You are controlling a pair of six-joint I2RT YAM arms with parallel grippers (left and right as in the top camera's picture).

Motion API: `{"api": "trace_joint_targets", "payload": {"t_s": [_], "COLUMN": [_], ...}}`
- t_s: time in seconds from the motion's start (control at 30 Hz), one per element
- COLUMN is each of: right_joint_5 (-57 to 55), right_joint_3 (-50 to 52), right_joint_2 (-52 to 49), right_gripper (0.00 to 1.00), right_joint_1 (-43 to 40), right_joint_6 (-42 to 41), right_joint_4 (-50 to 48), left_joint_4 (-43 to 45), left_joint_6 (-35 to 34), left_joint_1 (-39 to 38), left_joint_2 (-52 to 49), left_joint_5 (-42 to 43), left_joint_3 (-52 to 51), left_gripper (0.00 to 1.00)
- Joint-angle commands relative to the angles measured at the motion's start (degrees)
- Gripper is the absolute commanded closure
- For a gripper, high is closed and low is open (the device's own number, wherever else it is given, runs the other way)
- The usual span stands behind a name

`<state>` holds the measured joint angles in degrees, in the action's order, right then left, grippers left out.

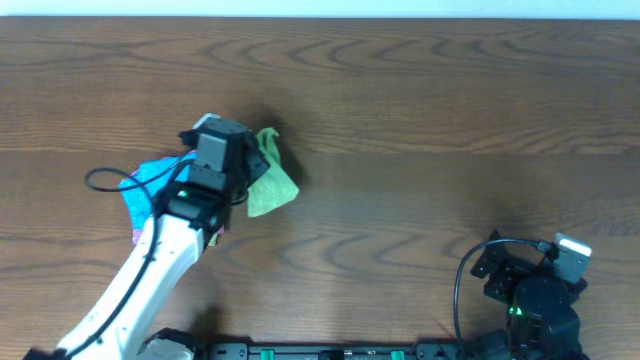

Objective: Fold the cloth
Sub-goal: 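Lift the green cloth with the left gripper and carry it left onto the stack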

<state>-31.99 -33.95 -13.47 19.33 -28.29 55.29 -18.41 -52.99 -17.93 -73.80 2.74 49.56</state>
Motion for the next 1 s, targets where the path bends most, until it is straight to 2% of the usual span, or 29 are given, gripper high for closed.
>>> {"api": "trace_joint_targets", "payload": {"t_s": [0.0, 0.3, 0.5, 0.97], "right_joint_5": [-0.8, -0.8, -0.8, -0.8], "right_joint_3": [0.2, 0.2, 0.2, 0.2], "right_joint_2": [0.3, 0.3, 0.3, 0.3], "right_gripper": [0.01, 0.01, 0.01, 0.01], "right_joint_1": [-0.3, -0.3, -0.3, -0.3], "right_joint_6": [-1.0, -1.0, -1.0, -1.0], "right_joint_4": [0.0, 0.0, 0.0, 0.0], "left_joint_4": [-2.4, -9.2, -13.1, -13.2], "left_joint_6": [2.1, 4.9, 7.1, 13.0], "left_joint_1": [2.4, 7.7, 12.1, 21.8], "left_joint_2": [3.4, 10.3, 11.3, 11.2], "left_joint_5": [-0.8, -1.8, -1.9, -2.3], "left_joint_3": [1.2, 1.2, 1.2, 1.2], "left_gripper": [0.94, 0.94, 0.94, 0.94]}}
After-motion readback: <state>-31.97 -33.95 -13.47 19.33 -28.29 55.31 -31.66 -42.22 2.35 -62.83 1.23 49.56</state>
